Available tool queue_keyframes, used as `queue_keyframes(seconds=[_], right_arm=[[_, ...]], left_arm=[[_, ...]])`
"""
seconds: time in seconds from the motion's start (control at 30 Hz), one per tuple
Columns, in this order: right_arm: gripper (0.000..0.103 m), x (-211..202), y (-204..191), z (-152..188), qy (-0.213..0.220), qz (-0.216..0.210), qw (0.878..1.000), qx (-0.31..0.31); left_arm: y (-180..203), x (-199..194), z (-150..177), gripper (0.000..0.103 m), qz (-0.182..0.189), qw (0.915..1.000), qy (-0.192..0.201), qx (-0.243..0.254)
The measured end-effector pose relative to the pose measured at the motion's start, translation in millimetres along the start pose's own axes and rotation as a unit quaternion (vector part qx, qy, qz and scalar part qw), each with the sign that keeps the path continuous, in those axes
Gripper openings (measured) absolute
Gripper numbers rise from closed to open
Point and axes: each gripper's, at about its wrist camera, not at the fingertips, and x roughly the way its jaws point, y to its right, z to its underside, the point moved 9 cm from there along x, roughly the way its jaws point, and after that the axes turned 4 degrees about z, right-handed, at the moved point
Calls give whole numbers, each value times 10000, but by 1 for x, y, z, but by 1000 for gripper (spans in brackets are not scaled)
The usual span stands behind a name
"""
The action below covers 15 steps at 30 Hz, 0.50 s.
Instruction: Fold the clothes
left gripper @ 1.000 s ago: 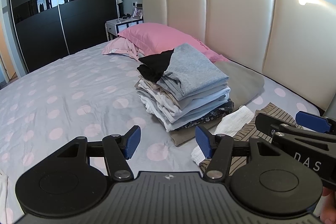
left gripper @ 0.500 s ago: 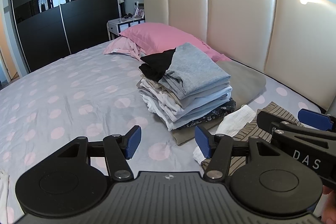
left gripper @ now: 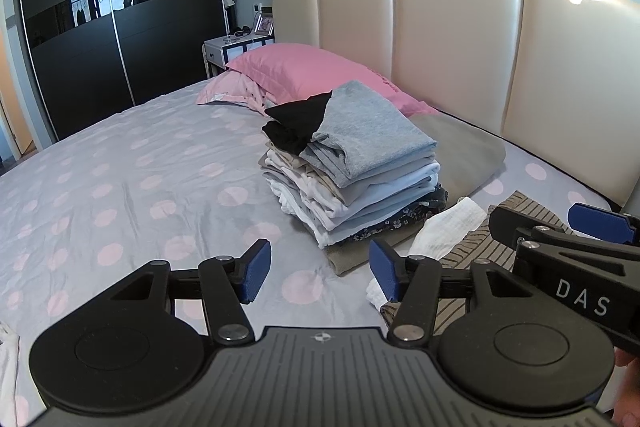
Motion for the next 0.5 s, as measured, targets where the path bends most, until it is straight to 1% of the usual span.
queue_keyframes(seconds=[0.5], right_arm=[[75,0,3,2,-38,54,10000,-44]], left_arm=[[4,0,4,50,65,10000,-31,4]])
